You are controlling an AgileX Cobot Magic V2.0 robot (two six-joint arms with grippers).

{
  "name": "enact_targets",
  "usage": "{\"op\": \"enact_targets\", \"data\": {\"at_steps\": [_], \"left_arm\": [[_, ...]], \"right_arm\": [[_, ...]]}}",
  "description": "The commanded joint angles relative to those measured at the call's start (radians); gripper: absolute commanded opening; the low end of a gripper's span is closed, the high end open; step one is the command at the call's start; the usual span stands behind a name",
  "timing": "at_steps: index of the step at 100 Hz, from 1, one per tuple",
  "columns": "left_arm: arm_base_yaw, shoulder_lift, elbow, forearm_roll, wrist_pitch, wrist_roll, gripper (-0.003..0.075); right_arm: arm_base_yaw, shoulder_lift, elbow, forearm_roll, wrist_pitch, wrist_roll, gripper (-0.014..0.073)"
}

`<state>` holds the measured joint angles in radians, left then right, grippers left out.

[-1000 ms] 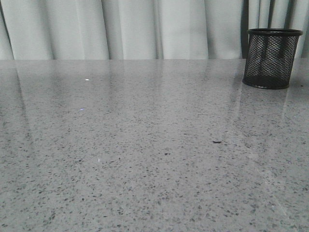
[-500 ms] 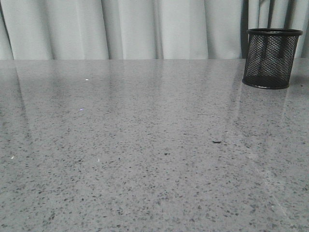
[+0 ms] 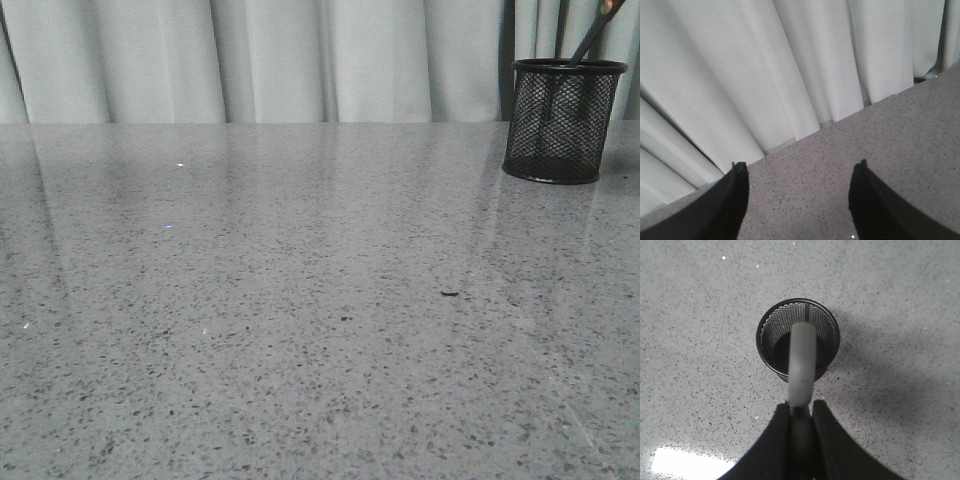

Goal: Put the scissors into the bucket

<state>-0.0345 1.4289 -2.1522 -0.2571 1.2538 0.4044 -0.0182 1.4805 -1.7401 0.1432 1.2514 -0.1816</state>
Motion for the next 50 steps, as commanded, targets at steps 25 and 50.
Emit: {"op": "enact_targets", "data": {"at_steps": [25, 50], "left_arm": [[0.003, -0.028, -0.029, -0.025, -0.066, -0.011, 0.0399], [0.003, -0.028, -0.029, -0.025, -0.068, -0.011, 0.0399]], "right_arm": [[-0.007, 0.053, -0.042, -0.010, -0.054, 0.001, -0.0048], [-0.007, 0.115, -0.111, -0.010, -0.045, 0.001, -0.0048]]}}
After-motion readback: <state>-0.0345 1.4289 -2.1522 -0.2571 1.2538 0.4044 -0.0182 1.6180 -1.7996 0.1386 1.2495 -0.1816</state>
